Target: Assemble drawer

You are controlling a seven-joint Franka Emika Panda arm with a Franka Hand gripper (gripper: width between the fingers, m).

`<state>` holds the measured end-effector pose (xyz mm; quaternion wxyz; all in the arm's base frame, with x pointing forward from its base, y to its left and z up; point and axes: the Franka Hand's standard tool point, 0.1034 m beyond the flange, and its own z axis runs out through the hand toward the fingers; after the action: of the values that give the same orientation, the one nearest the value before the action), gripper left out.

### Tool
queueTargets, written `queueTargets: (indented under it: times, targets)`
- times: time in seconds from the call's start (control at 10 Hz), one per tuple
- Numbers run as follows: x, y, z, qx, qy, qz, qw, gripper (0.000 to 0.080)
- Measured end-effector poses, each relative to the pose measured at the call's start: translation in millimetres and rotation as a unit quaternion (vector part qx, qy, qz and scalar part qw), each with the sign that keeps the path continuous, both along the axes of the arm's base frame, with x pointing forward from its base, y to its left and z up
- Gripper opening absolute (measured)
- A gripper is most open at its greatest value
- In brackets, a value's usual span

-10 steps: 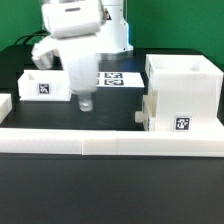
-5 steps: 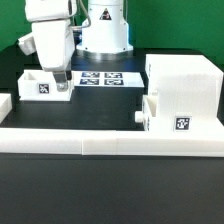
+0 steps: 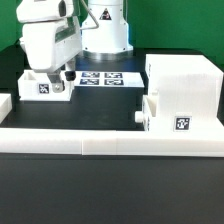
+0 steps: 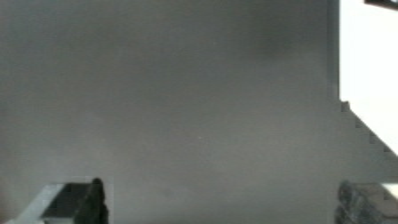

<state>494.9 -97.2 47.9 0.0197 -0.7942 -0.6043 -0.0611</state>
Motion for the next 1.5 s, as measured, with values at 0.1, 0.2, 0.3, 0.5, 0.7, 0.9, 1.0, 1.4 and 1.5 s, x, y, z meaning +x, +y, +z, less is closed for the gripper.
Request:
queueTargets:
  times: [0.1, 0.2, 0.3, 0.5, 0.7, 0.9, 1.0, 1.4, 1.5]
  targets:
    - [-2.5, -3.4, 4.0, -0.004, -0.014, -0.054, 0.998, 0.0649]
    - [-11.1, -4.5, 7.8, -0.007, -0.024, -0.102, 0.995, 0.0649]
    - [-18.5, -3.7, 10.2, -0.006, -0.024, -0.141, 0.99, 0.0649]
    - [-16.0, -7.3, 20.4, -0.001, -0.026, -0.223, 0.974, 0.0649]
    - [-16.9, -5.7, 17.9, 0.007, -0.019, -0.277, 0.961, 0.0649]
    - [-17.0, -5.7, 17.8, 0.013, -0.015, -0.318, 0.948, 0.0649]
    - [-17.2, -4.2, 18.3, 0.022, -0.009, -0.379, 0.925, 0.0649]
    - [-56.5, 8.9, 11.3, 0.014, 0.035, -0.479, 0.877, 0.0649]
    - [-68.6, 9.6, 5.7, 0.01, 0.045, -0.481, 0.875, 0.0649]
